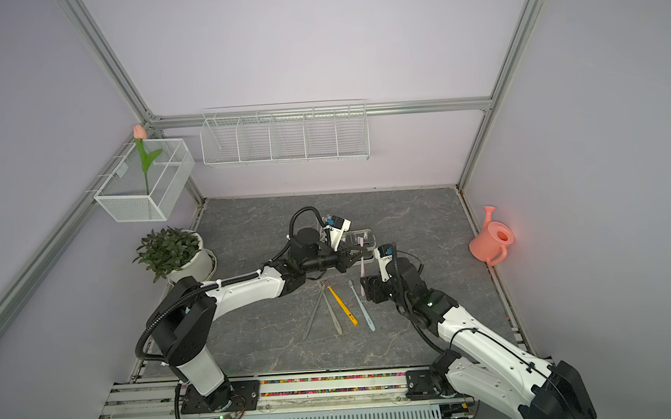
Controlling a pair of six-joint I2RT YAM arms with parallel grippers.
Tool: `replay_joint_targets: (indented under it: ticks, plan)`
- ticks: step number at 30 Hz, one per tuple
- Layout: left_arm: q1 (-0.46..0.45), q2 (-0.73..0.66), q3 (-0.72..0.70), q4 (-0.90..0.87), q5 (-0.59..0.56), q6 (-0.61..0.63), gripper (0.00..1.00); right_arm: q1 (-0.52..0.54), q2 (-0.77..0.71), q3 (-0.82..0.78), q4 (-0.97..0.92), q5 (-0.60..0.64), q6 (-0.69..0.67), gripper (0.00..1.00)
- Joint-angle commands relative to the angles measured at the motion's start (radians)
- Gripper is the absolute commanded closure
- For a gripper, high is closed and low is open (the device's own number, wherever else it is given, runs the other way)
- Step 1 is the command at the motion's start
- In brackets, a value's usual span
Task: Place the toothbrush into the toothbrush holder
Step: Pick up the toothbrush from the center of the board, then place the toothbrush in the toothbrush holder.
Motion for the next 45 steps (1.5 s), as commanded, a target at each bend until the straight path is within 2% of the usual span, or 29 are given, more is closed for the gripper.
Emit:
replay_joint_targets:
  ticks: [1, 12, 17, 26, 34, 36, 41, 45]
  plan:
    - [0.002, -0.027, 0.0, -0.039, -0.03, 0.025, 1.0, 0.002, -0.021, -0.013, 0.007, 0.013, -0.001, 0.22]
    - [0.002, -0.068, 0.002, -0.08, -0.074, 0.024, 1.0, -0.003, -0.016, -0.015, -0.005, 0.046, 0.006, 0.18]
    - [0.002, -0.09, 0.027, -0.132, -0.082, 0.048, 1.0, -0.014, -0.021, -0.019, -0.019, 0.08, 0.004, 0.11]
    - [0.002, -0.117, 0.098, -0.23, -0.105, 0.106, 1.0, -0.104, 0.065, 0.022, -0.063, 0.088, 0.001, 0.1]
    - [0.003, -0.117, 0.137, -0.275, -0.126, 0.124, 1.0, -0.169, 0.036, 0.031, -0.073, 0.106, -0.03, 0.09]
    - [0.002, -0.124, 0.146, -0.295, -0.131, 0.135, 1.0, -0.18, 0.032, 0.032, -0.076, 0.115, -0.051, 0.05]
    - [0.002, -0.177, 0.174, -0.385, -0.182, 0.173, 1.0, -0.243, 0.058, 0.106, -0.12, 0.116, -0.077, 0.02]
    - [0.002, -0.229, 0.168, -0.419, -0.219, 0.199, 1.0, -0.262, 0.085, 0.134, -0.116, 0.18, -0.101, 0.02]
